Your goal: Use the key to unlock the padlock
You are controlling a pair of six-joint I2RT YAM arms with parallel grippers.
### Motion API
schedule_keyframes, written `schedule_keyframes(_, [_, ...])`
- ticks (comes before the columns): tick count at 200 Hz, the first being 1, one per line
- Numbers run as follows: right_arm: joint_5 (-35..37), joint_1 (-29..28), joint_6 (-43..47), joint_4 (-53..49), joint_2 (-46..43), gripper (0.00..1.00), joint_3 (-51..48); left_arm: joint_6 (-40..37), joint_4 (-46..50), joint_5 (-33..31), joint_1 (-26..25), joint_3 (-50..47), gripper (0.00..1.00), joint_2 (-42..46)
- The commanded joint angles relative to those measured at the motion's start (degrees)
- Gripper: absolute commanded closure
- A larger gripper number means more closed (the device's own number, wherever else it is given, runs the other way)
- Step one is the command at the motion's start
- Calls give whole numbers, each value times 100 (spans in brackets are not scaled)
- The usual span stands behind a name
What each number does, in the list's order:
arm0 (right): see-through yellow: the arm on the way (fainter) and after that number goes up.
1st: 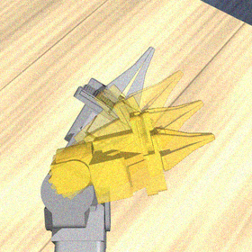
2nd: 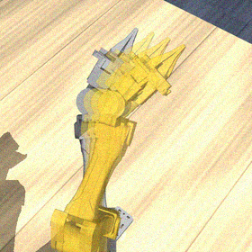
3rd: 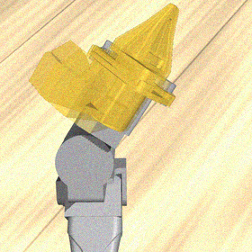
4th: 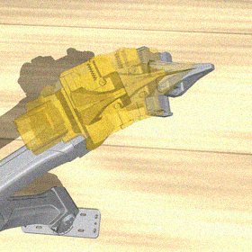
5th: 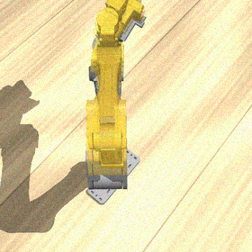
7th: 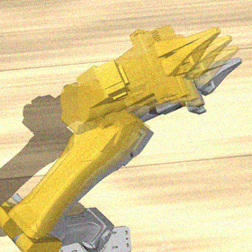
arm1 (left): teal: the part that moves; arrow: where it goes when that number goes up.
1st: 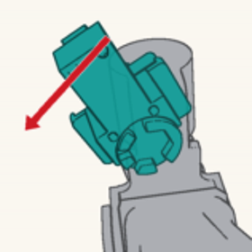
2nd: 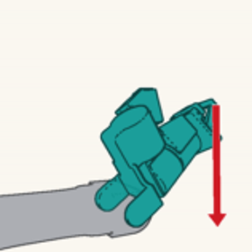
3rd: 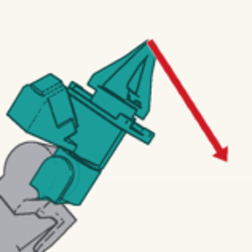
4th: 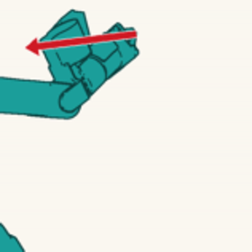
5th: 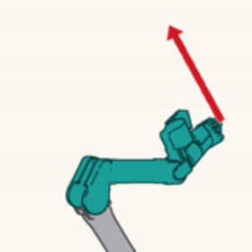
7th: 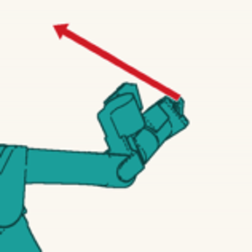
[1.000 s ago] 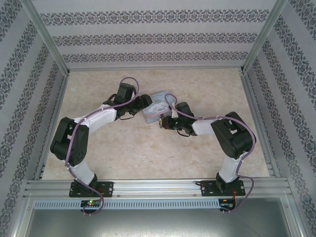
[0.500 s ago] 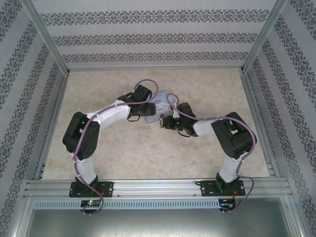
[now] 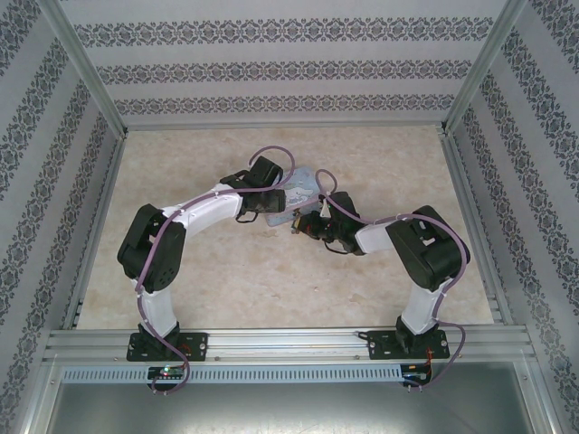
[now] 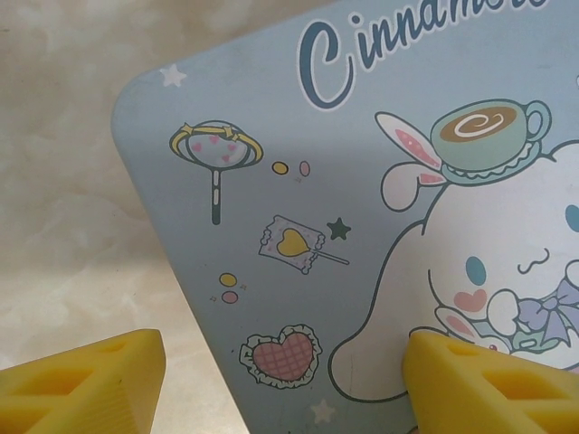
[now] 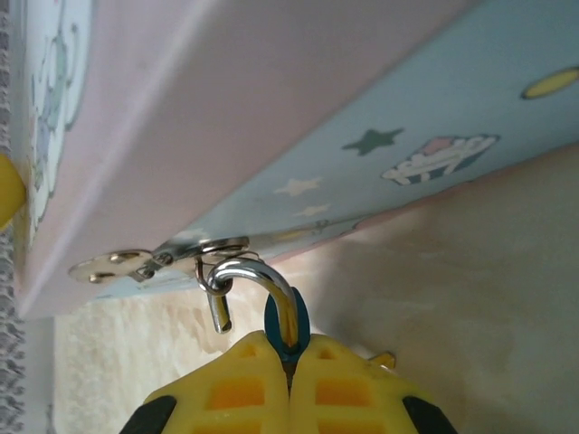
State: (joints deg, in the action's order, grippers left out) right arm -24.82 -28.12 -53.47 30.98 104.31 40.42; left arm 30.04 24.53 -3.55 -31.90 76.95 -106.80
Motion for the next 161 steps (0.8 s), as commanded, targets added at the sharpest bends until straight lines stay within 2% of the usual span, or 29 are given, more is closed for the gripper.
schedule_keyframes(1, [53, -110, -836, 432, 223, 100, -112, -3, 361, -23, -126, -312, 30, -310])
schedule_keyframes(35, [202, -176, -1370, 851, 334, 100, -131, 46, 335, 12, -143, -412, 30, -328])
schedule_keyframes(75, [394, -135, -1585, 980, 316, 100, -123, 46, 356, 2, -143, -461, 33, -389])
schedule_keyframes(116, [365, 155, -1537, 974, 309, 100, -90, 46, 377, 30, -141, -470, 34, -451])
schedule_keyframes(161, [-38, 624, -1196, 724, 333, 100, 232, 19, 429, 17, -148, -448, 36, -506])
